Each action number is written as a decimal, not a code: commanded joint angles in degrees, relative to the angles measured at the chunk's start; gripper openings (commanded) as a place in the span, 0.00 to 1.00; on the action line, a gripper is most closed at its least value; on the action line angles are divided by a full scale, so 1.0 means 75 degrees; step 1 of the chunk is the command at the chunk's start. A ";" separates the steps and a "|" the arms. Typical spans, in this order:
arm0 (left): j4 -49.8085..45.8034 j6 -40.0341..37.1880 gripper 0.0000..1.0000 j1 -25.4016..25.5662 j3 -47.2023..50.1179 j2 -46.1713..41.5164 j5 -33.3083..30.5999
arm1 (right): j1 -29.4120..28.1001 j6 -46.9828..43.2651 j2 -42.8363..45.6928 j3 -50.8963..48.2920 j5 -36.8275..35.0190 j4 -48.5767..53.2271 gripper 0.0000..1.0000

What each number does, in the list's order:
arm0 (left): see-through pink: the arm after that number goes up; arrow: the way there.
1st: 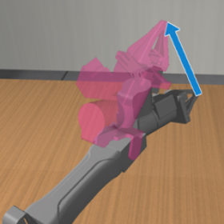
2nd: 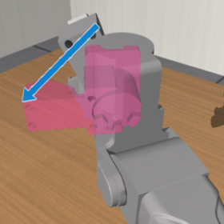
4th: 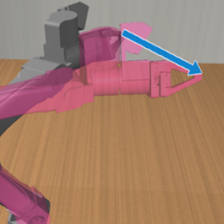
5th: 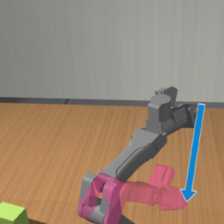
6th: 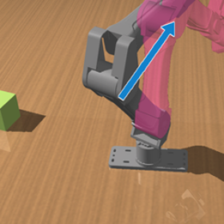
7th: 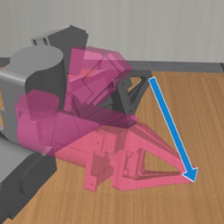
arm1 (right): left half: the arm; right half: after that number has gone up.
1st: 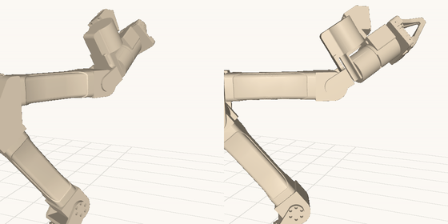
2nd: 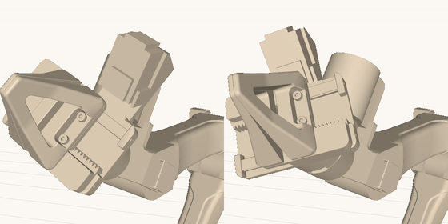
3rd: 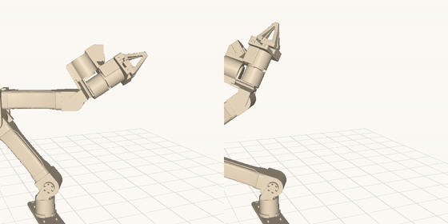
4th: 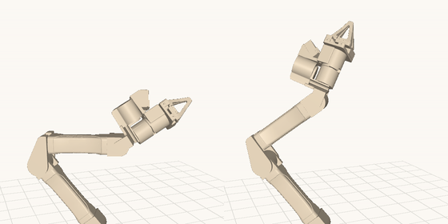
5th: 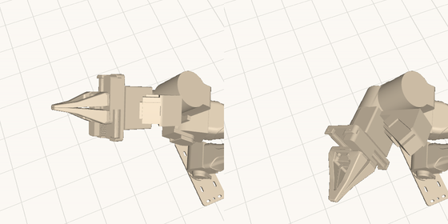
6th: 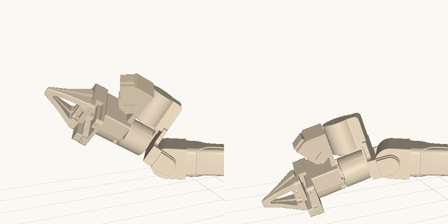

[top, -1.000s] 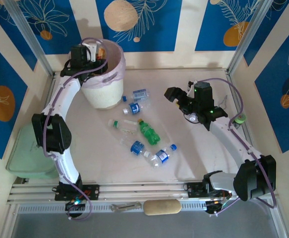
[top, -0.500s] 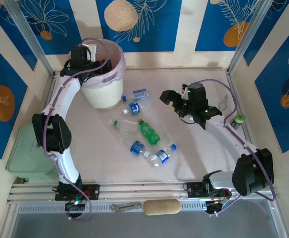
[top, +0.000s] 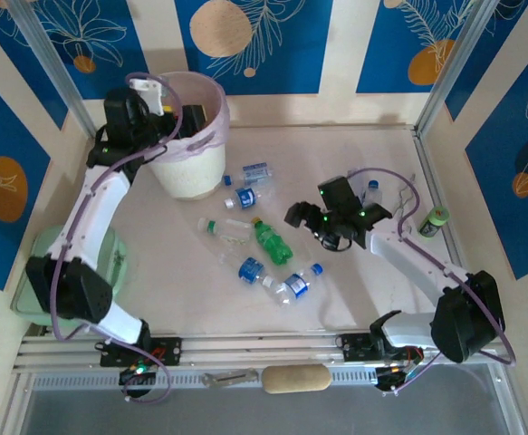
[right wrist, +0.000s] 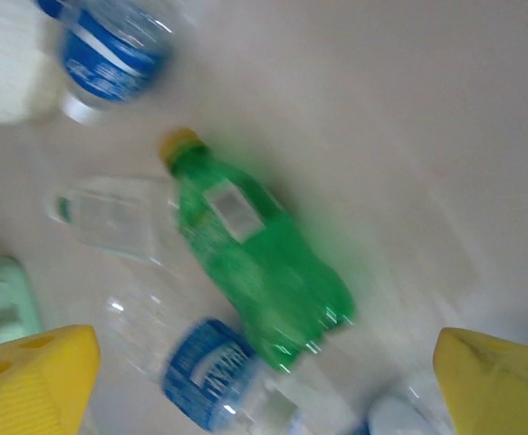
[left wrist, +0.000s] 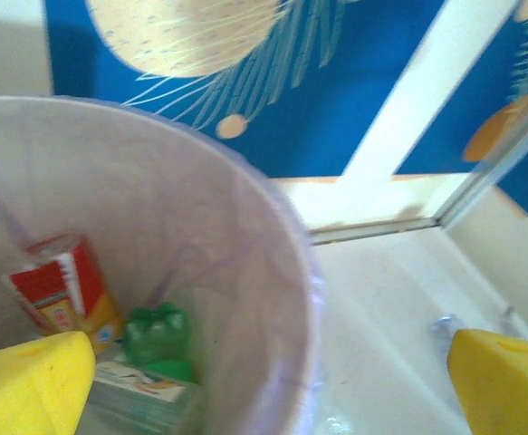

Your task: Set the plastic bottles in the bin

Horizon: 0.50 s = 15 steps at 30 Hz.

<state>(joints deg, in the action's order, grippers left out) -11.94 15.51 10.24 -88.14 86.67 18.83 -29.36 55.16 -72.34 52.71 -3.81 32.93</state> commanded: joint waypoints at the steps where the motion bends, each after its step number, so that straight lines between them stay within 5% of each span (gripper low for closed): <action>1: 0.0950 0.0570 1.00 0.0482 0.0931 -0.0364 0.0497 | -0.0265 0.0631 0.0488 -0.0407 -0.0413 0.1361 0.96; 9: 0.2103 0.1270 1.00 0.1736 0.2738 -0.0799 0.0059 | -0.1151 0.1766 0.1058 -0.1255 -0.0074 0.1707 0.96; 15: 0.2723 0.1940 1.00 0.2170 0.3672 -0.0681 0.0182 | -0.1298 0.1799 0.0363 -0.1390 0.0454 0.1064 0.96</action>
<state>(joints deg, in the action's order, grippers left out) 3.03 26.63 25.85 -62.06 82.13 19.68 -38.79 67.09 -67.61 42.17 -3.14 42.68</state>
